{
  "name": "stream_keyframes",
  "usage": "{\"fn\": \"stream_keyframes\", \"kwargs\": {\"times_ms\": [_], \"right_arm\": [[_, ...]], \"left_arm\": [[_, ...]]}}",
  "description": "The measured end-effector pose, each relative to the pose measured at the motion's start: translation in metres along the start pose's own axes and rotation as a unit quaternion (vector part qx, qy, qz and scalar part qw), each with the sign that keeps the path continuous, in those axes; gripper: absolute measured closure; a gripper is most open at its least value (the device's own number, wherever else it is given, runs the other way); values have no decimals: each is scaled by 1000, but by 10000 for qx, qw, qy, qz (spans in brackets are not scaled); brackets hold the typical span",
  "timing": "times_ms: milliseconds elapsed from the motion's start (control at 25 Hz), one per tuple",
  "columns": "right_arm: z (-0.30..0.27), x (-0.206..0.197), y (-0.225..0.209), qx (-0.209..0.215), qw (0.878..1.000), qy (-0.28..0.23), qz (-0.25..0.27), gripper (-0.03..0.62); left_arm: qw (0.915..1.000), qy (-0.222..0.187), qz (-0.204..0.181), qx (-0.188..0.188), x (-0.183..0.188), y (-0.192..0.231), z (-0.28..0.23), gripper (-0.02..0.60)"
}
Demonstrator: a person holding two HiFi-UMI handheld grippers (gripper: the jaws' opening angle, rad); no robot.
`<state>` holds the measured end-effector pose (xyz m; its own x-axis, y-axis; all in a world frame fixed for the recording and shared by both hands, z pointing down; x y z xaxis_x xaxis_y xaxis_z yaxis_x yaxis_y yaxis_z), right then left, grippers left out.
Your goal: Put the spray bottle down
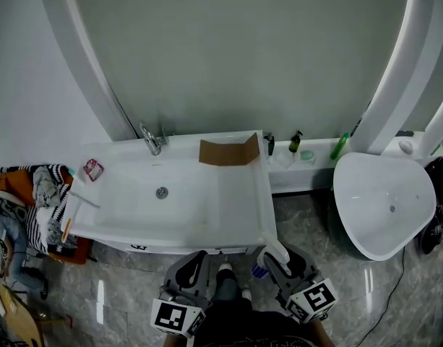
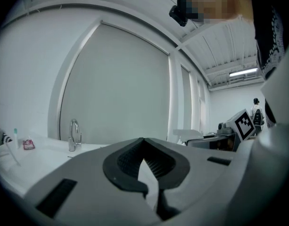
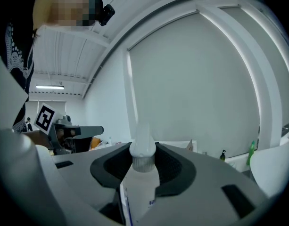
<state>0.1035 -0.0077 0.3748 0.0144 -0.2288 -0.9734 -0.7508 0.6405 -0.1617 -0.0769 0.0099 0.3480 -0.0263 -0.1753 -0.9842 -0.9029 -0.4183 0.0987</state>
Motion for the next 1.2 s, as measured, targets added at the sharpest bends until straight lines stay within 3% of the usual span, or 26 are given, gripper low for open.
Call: {"fn": "stream_keyframes", "kwargs": {"times_ms": [560, 800, 1200], "right_arm": [[-97, 30, -42, -404, 9991, 54, 83, 441], [-130, 40, -52, -570, 9983, -37, 139, 441], [-160, 42, -66, -478, 9988, -14, 141, 441]], "left_arm": [[9992, 162, -148, -339, 26, 84, -85, 577], [9993, 33, 62, -360, 34, 111, -100, 577], [9995, 203, 30, -245, 29, 130, -111, 577]]}}
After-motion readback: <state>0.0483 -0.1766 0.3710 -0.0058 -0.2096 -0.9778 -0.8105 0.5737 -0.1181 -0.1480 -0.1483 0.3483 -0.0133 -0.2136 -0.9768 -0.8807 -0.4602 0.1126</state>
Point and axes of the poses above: the fingertips, and each gripper's own axes: z backward along the fingers, y to its left, x out of its top, the point moved 3 cm from there along z, backward along the fingers, and after that the axes turned 3 degrees about y, right-handed, at the moved point
